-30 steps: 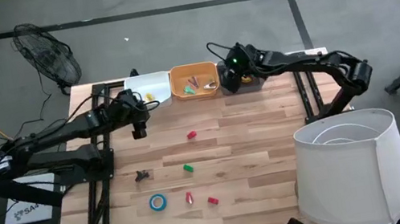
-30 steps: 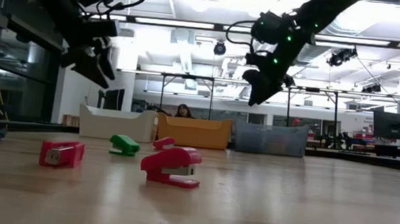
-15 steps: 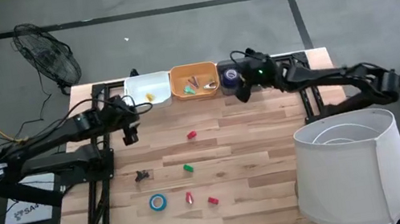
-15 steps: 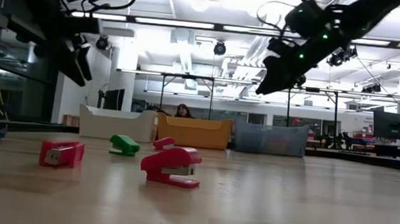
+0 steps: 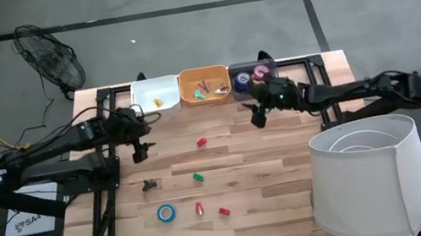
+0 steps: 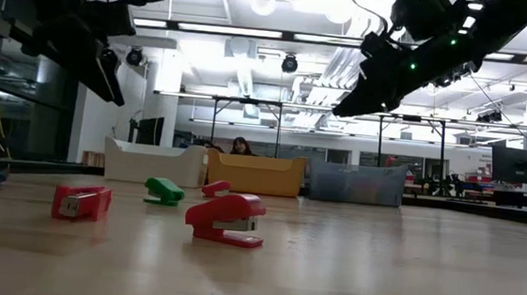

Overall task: Pick and place Stapler, Stapler remover, tape
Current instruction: Put the light blue tape into the gray bin

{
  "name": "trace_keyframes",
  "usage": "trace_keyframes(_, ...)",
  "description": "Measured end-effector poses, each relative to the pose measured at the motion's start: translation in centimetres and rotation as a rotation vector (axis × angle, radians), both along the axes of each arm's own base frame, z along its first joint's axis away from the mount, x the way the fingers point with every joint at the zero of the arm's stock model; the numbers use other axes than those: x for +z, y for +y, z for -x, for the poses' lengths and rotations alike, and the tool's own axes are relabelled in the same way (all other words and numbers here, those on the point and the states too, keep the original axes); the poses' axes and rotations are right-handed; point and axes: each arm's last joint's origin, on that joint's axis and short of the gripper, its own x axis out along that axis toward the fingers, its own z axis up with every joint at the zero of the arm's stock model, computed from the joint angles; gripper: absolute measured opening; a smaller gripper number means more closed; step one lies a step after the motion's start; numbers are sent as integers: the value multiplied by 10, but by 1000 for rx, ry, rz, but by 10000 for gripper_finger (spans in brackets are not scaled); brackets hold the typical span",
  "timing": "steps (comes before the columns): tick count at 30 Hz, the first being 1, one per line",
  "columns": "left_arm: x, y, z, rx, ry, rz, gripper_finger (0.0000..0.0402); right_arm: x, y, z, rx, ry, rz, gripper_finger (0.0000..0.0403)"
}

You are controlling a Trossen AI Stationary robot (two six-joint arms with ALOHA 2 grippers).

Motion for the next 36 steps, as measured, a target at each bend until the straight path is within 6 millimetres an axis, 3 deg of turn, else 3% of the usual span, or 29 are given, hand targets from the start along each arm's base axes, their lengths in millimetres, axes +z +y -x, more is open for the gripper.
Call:
trace_keyframes(11,-1,-54,-8,-55,-33,64,280,-2,53,-11,165,13,-17,193)
trace_keyframes(20,-15,-98,-15,-34,6,91,280,-4,92,-10,205,24,-15,193)
trace_keyframes(29,-44,-138,-24,-107,158,137,280,-6,114,-7,261,39,-33,193)
trace_keyframes(36,-66,-159,-32,-225,288,207,280,-7,118,-6,272,51,-40,193)
